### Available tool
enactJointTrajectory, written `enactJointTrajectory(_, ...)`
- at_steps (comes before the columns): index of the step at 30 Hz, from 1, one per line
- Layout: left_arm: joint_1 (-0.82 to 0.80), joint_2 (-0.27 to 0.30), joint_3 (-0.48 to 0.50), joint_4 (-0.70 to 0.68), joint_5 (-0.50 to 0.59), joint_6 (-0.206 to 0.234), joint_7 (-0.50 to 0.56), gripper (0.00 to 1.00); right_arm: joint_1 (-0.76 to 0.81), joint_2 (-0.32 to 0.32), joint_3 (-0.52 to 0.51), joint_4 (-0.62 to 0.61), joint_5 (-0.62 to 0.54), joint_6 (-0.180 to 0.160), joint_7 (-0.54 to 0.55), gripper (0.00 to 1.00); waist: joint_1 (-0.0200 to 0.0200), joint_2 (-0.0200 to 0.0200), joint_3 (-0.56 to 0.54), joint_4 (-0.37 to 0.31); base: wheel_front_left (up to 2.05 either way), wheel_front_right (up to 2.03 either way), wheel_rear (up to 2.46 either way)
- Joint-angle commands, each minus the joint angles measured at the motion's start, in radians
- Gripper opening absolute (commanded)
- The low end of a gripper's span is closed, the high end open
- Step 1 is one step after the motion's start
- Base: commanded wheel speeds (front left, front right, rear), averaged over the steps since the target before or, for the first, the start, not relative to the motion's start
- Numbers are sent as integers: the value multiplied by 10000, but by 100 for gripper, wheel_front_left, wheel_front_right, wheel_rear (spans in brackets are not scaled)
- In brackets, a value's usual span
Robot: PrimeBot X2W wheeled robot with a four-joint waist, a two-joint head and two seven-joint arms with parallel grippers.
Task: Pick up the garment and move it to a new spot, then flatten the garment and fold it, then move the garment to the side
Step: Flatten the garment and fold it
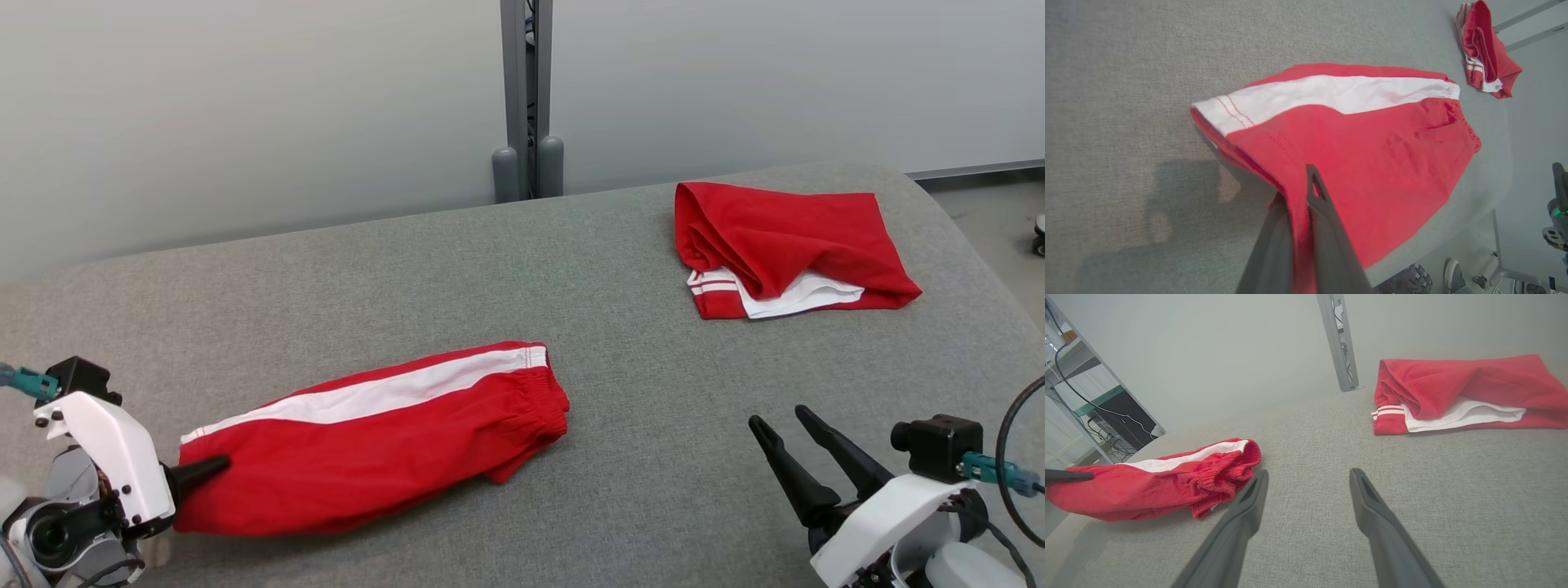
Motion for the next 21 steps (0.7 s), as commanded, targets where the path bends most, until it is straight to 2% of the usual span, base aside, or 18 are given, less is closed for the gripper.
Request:
enactJointTrajectory(1, 172, -38, -25, 245, 46, -16, 29, 6, -58, -115, -25, -17, 95, 6, 12, 100, 0, 0, 31, -59, 0, 0, 0)
enactJointTrajectory(2, 188, -67, -39, 355, 46, -17, 76, 49, -77, -135, -24, -21, 115, 6, 30, 100, 0, 0, 40, -77, 0, 0, 0)
enactJointTrajectory(3, 188, -82, -78, 412, 68, -17, 159, 100, -95, -165, -29, -22, 139, 6, 45, 100, 0, 0, 47, -90, 0, 0, 0)
enactJointTrajectory(12, -211, 0, -4, 448, 405, -19, 128, 100, -58, -220, -139, 7, 171, 6, 43, 100, 0, 0, -46, 44, 0, 0, 0)
enactJointTrajectory(16, -418, 134, 270, 21, 622, -20, -510, 100, 69, -255, -208, -34, 67, 6, -24, 100, 0, 0, -124, 186, 0, 0, 0)
enactJointTrajectory(21, -381, 338, 478, -629, 1247, -20, -1795, 100, 262, -123, -563, 76, -220, 6, -189, 100, 0, 0, -202, 338, 0, 0, 0)
